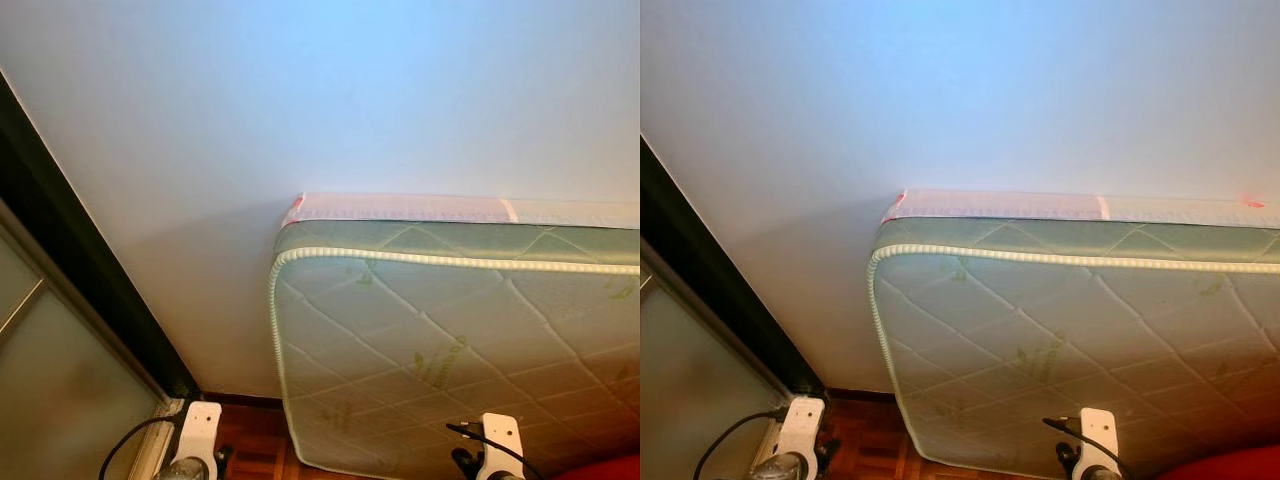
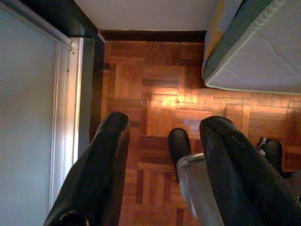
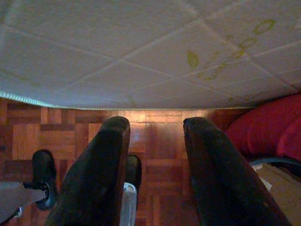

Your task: Clean up the room

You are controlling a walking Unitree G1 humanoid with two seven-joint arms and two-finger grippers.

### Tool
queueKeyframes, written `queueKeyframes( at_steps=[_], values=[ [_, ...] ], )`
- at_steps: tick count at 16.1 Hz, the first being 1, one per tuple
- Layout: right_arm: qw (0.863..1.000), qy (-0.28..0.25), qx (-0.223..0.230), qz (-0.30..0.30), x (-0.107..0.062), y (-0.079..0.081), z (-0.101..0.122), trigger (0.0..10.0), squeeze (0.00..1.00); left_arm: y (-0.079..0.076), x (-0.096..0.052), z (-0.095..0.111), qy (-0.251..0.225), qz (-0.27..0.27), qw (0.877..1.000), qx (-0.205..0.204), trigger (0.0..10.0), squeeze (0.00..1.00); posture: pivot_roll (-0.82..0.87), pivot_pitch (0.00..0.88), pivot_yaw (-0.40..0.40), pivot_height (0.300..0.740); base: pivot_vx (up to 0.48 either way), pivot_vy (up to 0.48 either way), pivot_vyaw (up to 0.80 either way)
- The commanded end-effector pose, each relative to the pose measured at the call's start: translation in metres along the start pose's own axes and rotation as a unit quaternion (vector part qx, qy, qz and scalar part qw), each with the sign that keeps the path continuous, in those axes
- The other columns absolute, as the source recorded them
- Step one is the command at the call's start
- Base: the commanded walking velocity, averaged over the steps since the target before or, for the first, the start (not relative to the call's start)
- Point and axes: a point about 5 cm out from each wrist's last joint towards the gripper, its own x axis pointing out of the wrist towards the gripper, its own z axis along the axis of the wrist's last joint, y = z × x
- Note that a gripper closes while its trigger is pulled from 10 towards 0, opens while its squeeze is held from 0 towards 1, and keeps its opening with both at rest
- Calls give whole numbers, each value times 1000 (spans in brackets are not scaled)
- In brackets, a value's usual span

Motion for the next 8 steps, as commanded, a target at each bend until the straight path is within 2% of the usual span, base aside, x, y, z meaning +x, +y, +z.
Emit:
queueKeyframes(
  at_steps=[1,8],
  values=[
    [1000,10,-4,1,0,0,-4,10000,0,-3,-1,-9,12,-4,1000,-14,10000,0,52,0,-15,740,0,0,0],
    [1000,11,-11,8,0,2,-3,10000,0,-1,-3,-17,20,-6,1000,-19,10000,0,56,0,-14,740,0,0,0]
  ],
)
